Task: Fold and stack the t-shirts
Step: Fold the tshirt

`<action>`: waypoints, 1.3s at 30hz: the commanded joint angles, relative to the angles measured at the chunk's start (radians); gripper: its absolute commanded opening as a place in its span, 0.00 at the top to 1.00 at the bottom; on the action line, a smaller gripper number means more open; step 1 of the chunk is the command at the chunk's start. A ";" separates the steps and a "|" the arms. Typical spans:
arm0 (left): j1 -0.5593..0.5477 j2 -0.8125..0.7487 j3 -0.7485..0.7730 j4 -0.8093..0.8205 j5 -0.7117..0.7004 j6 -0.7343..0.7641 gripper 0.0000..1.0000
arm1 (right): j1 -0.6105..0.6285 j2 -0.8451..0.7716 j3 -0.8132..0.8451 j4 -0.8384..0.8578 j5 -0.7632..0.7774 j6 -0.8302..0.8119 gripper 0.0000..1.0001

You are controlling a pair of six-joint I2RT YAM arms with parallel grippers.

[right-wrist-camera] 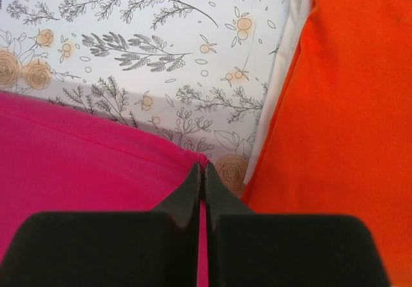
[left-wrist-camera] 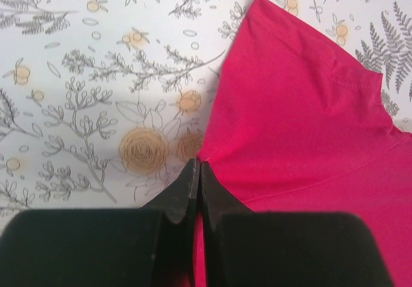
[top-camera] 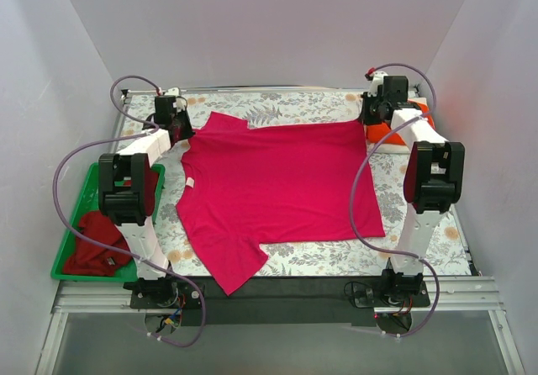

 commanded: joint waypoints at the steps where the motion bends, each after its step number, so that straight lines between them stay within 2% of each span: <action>1: 0.002 -0.095 -0.046 -0.013 -0.024 -0.011 1.00 | -0.032 -0.069 -0.042 0.008 0.000 0.008 0.99; 10: 0.002 -0.197 -0.136 -0.045 -0.028 -0.040 1.00 | -0.055 -0.168 -0.164 0.005 -0.020 0.019 0.99; 20: 0.004 -0.303 -0.224 -0.071 -0.094 -0.066 1.00 | -0.063 -0.249 -0.266 -0.003 -0.060 0.044 0.99; 39: 0.004 -0.392 -0.334 -0.117 -0.128 -0.123 1.00 | -0.063 -0.301 -0.355 -0.029 -0.015 0.034 0.99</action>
